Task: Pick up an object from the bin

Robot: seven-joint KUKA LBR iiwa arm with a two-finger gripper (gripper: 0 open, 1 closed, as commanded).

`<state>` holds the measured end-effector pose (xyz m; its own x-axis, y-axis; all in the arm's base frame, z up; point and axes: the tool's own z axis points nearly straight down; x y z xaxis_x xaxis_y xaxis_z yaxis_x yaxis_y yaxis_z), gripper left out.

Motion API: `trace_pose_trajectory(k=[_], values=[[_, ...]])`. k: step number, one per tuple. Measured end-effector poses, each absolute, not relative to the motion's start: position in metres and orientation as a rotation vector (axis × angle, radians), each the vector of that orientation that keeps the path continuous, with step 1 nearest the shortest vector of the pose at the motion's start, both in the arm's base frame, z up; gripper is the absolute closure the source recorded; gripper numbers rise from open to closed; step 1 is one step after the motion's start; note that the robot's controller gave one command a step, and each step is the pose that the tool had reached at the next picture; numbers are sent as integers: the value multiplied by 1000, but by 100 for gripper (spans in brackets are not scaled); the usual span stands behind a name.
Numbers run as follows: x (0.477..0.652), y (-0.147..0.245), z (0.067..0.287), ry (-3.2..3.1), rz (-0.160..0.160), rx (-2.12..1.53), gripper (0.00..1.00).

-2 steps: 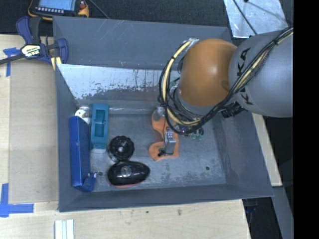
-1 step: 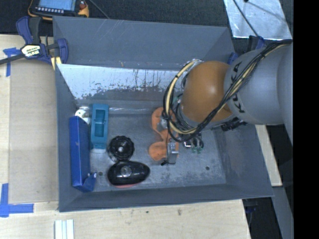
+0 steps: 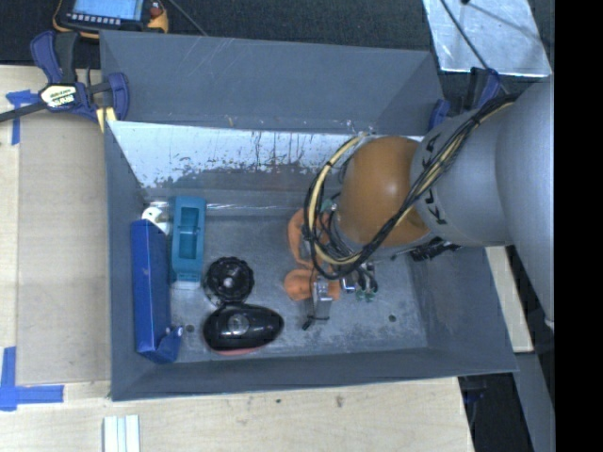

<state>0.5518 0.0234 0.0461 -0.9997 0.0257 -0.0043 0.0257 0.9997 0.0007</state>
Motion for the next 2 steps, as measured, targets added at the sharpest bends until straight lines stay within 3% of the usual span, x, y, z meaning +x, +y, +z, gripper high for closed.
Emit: trace_pose_trajectory(k=[1,2], values=[[548,22,89,3140,0,71,0],[547,22,103,3135,0,-2,0]])
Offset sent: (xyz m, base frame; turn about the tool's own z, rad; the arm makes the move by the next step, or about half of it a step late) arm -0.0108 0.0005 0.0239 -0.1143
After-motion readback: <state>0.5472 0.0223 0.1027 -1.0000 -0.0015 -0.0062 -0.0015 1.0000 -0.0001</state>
